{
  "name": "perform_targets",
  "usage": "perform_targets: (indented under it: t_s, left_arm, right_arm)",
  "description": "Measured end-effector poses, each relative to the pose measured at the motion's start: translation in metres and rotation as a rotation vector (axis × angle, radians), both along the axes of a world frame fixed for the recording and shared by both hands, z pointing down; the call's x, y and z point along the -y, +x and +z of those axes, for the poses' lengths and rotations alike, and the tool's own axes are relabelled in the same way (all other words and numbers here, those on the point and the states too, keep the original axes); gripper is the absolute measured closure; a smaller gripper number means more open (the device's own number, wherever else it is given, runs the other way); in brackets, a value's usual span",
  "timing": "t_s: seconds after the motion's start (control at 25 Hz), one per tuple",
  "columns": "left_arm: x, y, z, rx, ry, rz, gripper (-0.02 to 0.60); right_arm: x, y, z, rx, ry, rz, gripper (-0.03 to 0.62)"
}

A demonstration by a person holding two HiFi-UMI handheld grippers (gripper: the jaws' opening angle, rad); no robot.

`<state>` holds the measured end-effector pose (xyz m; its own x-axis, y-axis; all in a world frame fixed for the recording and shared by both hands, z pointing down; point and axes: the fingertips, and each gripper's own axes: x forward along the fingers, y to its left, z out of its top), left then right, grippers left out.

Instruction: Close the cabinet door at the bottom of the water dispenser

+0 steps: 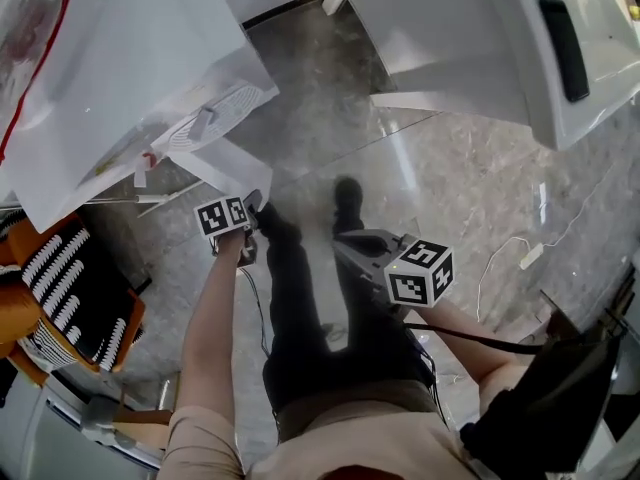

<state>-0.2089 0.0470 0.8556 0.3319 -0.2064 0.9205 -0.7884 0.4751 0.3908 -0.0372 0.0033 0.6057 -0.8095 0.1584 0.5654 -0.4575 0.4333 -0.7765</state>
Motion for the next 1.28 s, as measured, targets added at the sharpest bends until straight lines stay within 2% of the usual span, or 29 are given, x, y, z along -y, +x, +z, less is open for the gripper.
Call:
perform_targets:
  t_s: [0.44, 0.68, 1.0, 1.28]
  left_arm:
    - [0.007, 0.003, 0.000, 0.016, 0.011, -0.013, 0.304]
    - [0.017, 0.010, -0.002, 0.036, 0.018, -0.046, 0.304]
    - [0.032, 0.017, 0.001, 0.029, 0.023, -0.089, 0.304]
    - [0.044, 0.018, 0.000, 0.057, 0.040, -0.172, 0.303]
  right_arm:
    - [-0.010, -0.005, -0.015, 0.074, 0.023, -0.058, 0.582]
    - [-0.002, 0.014, -0.016, 0.086, 0.015, -0.038, 0.582]
    - [0.001, 0.026, -0.020, 0.112, 0.047, -0.079, 0.582]
    - [0.016, 0.054, -0.023, 0.103, 0.050, -0.128, 0.582]
